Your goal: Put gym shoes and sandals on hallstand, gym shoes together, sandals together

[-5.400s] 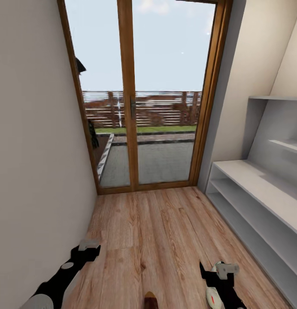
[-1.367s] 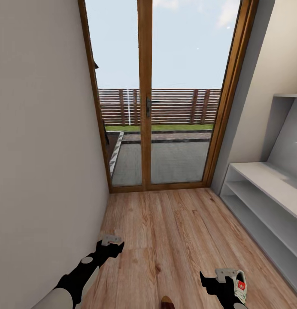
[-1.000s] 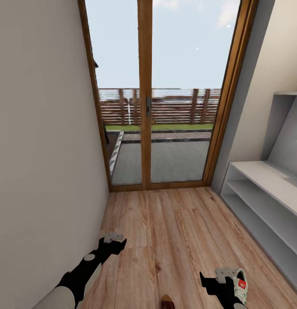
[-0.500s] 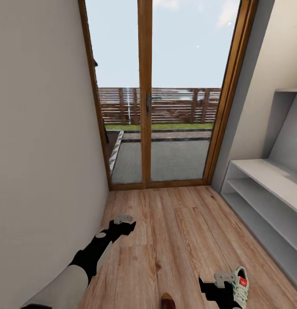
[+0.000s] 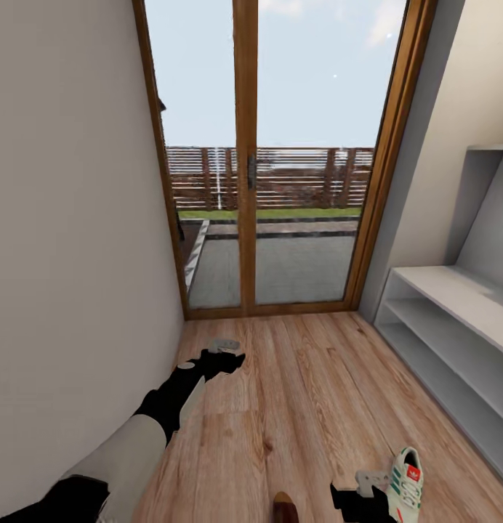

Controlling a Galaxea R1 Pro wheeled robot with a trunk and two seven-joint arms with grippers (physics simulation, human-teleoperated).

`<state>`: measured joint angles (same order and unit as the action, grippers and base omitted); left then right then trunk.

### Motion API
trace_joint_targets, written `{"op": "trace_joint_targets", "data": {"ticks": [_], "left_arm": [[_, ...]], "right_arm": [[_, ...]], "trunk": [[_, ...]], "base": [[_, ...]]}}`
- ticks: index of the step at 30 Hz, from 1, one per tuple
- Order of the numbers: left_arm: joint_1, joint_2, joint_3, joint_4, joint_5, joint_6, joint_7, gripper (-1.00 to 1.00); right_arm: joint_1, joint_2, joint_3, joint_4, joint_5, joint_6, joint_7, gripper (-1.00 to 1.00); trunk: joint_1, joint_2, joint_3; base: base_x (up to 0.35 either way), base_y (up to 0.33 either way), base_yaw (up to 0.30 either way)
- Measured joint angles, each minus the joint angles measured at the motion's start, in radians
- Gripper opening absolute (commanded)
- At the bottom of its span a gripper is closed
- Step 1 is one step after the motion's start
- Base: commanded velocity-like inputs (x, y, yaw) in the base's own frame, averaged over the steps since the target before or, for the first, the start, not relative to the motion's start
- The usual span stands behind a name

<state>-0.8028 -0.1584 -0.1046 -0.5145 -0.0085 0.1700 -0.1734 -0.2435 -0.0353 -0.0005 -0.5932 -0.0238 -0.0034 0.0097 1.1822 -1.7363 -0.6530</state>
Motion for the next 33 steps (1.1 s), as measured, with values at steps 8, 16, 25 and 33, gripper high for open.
{"op": "trace_joint_targets", "data": {"ticks": [8, 16, 25, 33], "left_arm": [[-0.048, -0.011, -0.021, -0.007, 0.005, 0.121, -0.158, 1.0], [-0.054, -0.009, -0.025, -0.047, 0.002, 0.164, -0.305, 1.0], [-0.053, -0.001, -0.03, -0.056, 0.0, 0.188, -0.334, 1.0], [-0.052, -0.001, -0.029, -0.056, 0.001, 0.19, -0.335, 1.0]], "right_arm": [[0.0, 0.056, 0.001, 0.008, -0.001, 0.116, -0.002, 1.0], [0.0, 0.105, 0.0, 0.009, 0.002, 0.135, -0.007, 1.0], [0.0, 0.112, 0.0, -0.004, 0.0, 0.137, -0.016, 1.0], [-0.001, 0.111, -0.001, -0.076, 0.0, 0.137, -0.014, 1.0]], "trunk": [[0.031, -0.056, -0.025], [0.061, -0.112, -0.05], [0.096, -0.175, -0.078], [0.127, -0.231, -0.103]], "base": [[0.0, 0.0, 0.0], [0.0, 0.0, 0.0], [0.0, 0.0, 0.0], [0.0, 0.0, 0.0]]}}
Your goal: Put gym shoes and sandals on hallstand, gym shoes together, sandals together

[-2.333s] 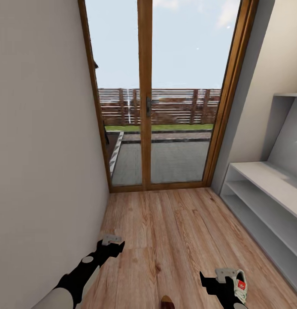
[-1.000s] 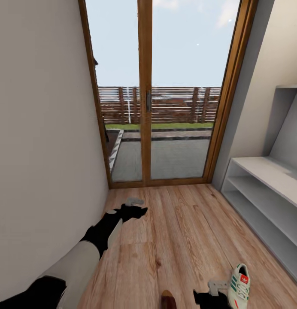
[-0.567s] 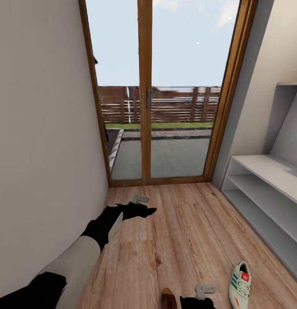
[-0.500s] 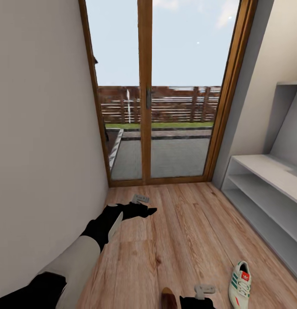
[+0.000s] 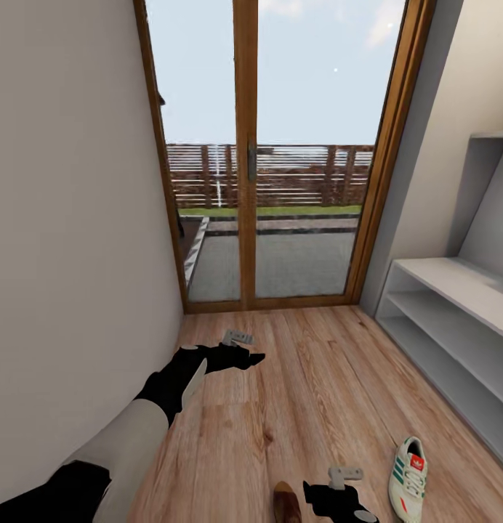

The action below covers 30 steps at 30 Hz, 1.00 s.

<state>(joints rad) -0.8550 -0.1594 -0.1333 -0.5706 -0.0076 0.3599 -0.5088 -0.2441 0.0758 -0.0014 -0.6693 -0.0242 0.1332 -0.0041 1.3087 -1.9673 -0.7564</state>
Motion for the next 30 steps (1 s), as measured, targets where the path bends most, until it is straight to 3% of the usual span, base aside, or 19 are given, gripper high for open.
{"op": "trace_joint_targets", "data": {"ticks": [8, 30], "left_arm": [[0.004, 0.002, 0.001, 0.0, 0.004, 0.0, 0.0, 1.0], [0.005, 0.003, 0.001, 0.0, 0.006, 0.0, -0.001, 1.0]], "right_arm": [[0.0, -0.002, 0.0, -0.05, -0.002, 0.0, 0.001, 1.0], [0.0, -0.002, 0.0, -0.059, -0.001, 0.0, 0.001, 1.0]], "trunk": [[0.031, -0.056, -0.025], [0.115, -0.21, -0.094]], "base": [[0.0, 0.0, 0.0], [0.0, 0.0, 0.0]]}}
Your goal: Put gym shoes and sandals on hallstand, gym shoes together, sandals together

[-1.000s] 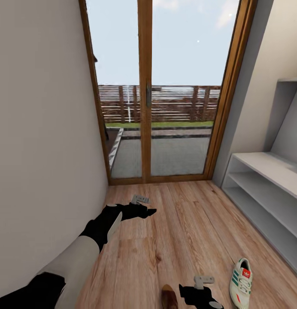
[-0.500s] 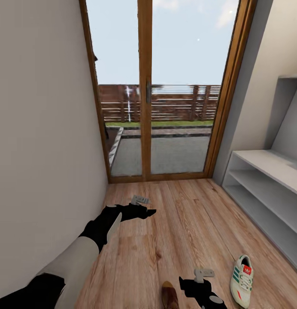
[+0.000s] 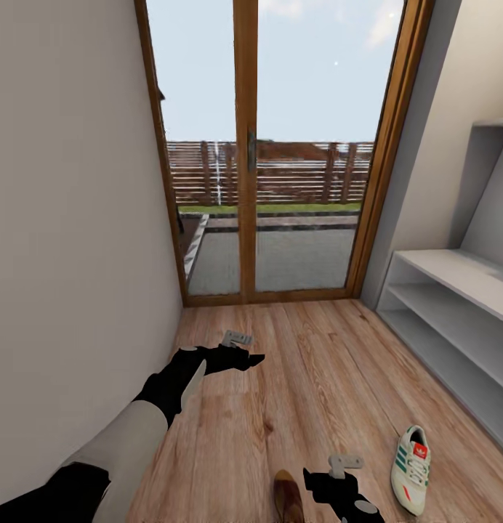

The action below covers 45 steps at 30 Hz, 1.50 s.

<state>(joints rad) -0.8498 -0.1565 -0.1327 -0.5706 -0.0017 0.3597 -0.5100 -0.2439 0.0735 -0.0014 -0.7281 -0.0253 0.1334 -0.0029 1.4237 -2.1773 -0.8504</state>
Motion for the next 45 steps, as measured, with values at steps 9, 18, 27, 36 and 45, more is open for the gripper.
{"op": "trace_joint_targets", "data": {"ticks": [9, 18, 27, 36, 45], "left_arm": [[0.004, 0.0, 0.0, 0.0, 0.0, 0.0, -0.001, 1.0], [0.005, 0.0, 0.0, 0.0, 0.0, -0.001, -0.001, 1.0], [0.003, 0.0, 0.0, 0.0, 0.0, -0.001, -0.002, 1.0], [0.003, 0.0, 0.0, 0.0, 0.0, -0.002, -0.002, 1.0], [0.003, 0.0, 0.0, 0.0, 0.0, -0.002, -0.004, 1.0]], "right_arm": [[0.0, 0.0, 0.0, 0.0, 0.0, 0.0, 0.0, 1.0], [0.0, 0.0, 0.0, 0.0, 0.0, 0.0, 0.0, 1.0], [0.0, 0.0, -0.001, -0.001, 0.0, -0.001, 0.0, 1.0], [0.0, 0.0, -0.001, -0.002, 0.0, -0.001, 0.0, 1.0], [0.0, 0.0, -0.001, -0.012, 0.0, -0.001, 0.0, 1.0]], "trunk": [[0.035, -0.063, -0.028], [0.069, -0.126, -0.056], [0.104, -0.189, -0.087], [0.138, -0.252, -0.125], [0.173, -0.315, -0.167]], "base": [[0.0, 0.0, 0.0], [0.0, 0.0, 0.0], [0.0, 0.0, 0.0], [0.0, 0.0, 0.0], [0.0, 0.0, 0.0]]}}
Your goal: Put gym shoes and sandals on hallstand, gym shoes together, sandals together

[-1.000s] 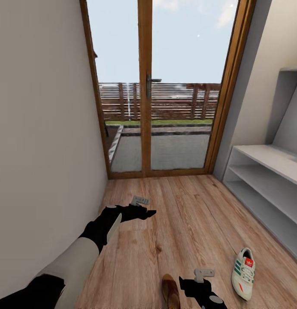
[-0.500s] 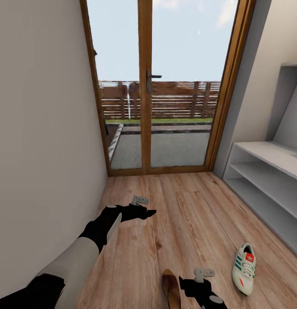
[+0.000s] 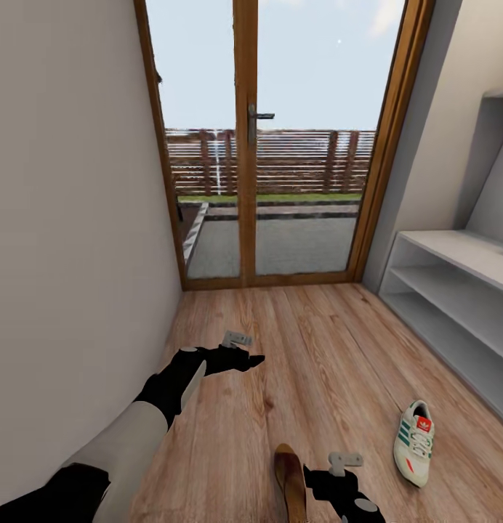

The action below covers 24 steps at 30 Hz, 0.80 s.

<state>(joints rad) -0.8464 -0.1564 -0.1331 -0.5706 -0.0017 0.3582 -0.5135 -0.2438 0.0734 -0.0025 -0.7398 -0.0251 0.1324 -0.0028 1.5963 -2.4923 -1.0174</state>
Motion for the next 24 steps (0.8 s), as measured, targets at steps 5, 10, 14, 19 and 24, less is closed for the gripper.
{"op": "trace_joint_targets", "data": {"ticks": [5, 10, 14, 19, 24], "left_arm": [[0.0, 0.0, 0.0, 0.0, 0.0, 0.0, -0.008, 1.0], [0.002, 0.001, 0.0, 0.0, 0.0, 0.0, -0.031, 1.0], [0.003, 0.002, 0.002, 0.0, 0.0, -0.001, -0.05, 1.0], [0.003, 0.003, 0.003, 0.0, 0.0, -0.002, -0.061, 1.0], [0.001, 0.003, 0.004, 0.0, 0.0, -0.002, -0.065, 1.0]], "right_arm": [[0.0, 0.0, 0.0, -0.002, 0.0, 0.0, 0.0, 1.0], [0.0, 0.0, 0.0, -0.003, 0.0, 0.0, 0.0, 1.0], [0.0, -0.001, 0.0, -0.004, 0.0, 0.0, 0.0, 1.0], [0.0, -0.001, 0.0, -0.004, 0.0, 0.0, 0.0, 1.0], [0.0, -0.001, 0.0, -0.004, 0.0, 0.0, 0.0, 1.0]], "trunk": [[0.006, -0.008, -0.026], [0.008, -0.009, -0.054], [0.01, -0.01, -0.075], [0.012, -0.011, -0.103], [0.014, -0.013, -0.13]], "base": [[0.0, 0.0, 0.0], [0.0, 0.0, 0.0], [0.0, 0.0, 0.0], [0.0, 0.0, 0.0], [0.0, 0.0, 0.0]]}}
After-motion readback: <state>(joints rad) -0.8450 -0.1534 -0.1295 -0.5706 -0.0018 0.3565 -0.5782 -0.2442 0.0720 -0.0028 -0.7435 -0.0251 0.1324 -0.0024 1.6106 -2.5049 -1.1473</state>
